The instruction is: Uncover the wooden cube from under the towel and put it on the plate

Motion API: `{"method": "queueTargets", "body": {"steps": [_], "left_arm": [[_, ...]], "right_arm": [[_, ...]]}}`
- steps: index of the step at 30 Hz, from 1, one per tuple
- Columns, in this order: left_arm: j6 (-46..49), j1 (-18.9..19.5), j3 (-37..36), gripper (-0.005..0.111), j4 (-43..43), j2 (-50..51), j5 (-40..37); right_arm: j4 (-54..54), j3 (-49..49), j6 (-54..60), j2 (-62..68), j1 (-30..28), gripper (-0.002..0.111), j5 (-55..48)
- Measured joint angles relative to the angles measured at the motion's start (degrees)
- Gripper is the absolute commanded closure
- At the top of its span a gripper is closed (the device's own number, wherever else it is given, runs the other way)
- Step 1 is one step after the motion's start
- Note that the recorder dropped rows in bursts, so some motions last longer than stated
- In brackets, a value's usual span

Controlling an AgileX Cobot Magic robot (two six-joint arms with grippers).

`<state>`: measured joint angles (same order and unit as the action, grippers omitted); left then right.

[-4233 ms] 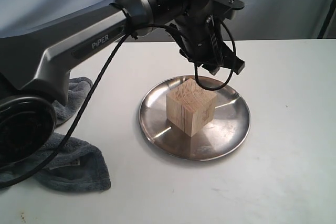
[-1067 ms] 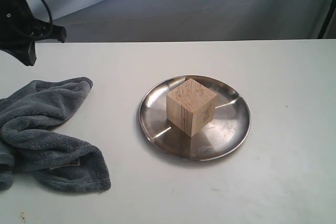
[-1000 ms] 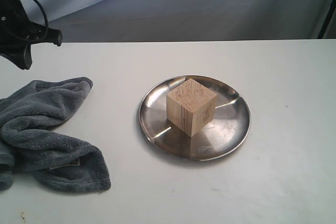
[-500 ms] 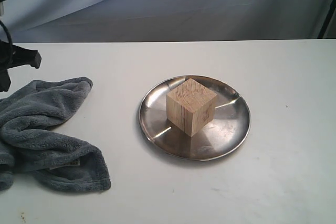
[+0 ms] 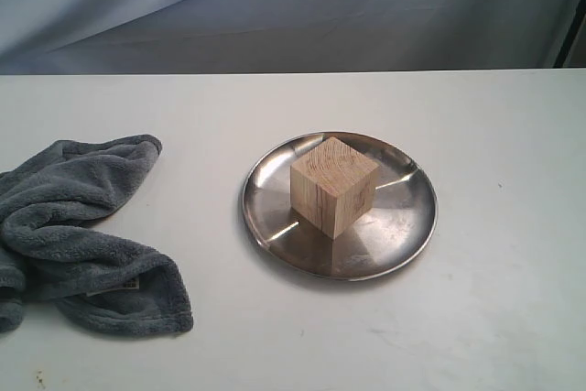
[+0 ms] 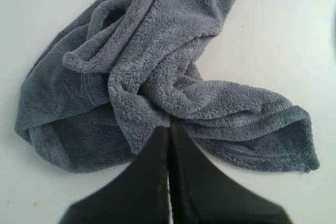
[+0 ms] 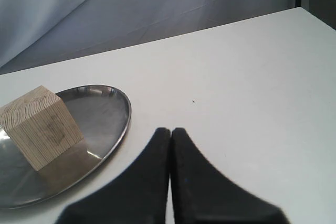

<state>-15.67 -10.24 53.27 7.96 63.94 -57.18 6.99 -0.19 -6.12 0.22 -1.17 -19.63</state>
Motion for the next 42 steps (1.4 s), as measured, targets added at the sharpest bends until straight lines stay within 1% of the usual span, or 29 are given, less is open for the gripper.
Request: {"method": "queueTargets", "body": {"steps": [8, 12, 17, 21, 25, 30, 37, 42], "left_arm": [[-1.6, 0.0, -7.9, 0.107, 1.6, -15.0, 2.2], [-1.7, 0.0, -10.4, 0.107, 1.9, -22.9, 2.7], [-1.7, 0.0, -11.8, 0.107, 3.6, -32.9, 3.0], [-1.7, 0.0, -13.3, 0.107, 4.7, -40.6, 6.4], [-1.7, 0.0, -16.0, 0.107, 5.3, -48.0, 11.6], [-1.7, 0.0, -20.2, 0.107, 6.3, -55.1, 16.1], [-1.8, 0.0, -25.2, 0.107, 7.4, -62.5, 19.0], [-1.8, 0.0, -26.0, 0.107, 7.5, -63.6, 17.8]], "right_arm": [[0.0, 0.0, 0.0, 0.0, 0.0, 0.108, 0.0], [0.0, 0.0, 0.0, 0.0, 0.0, 0.108, 0.0], [0.0, 0.0, 0.0, 0.0, 0.0, 0.108, 0.0], [0.0, 0.0, 0.0, 0.0, 0.0, 0.108, 0.0], [0.0, 0.0, 0.0, 0.0, 0.0, 0.108, 0.0], [0.0, 0.0, 0.0, 0.0, 0.0, 0.108, 0.0], [0.0, 0.0, 0.0, 0.0, 0.0, 0.108, 0.0], [0.0, 0.0, 0.0, 0.0, 0.0, 0.108, 0.0]]}}
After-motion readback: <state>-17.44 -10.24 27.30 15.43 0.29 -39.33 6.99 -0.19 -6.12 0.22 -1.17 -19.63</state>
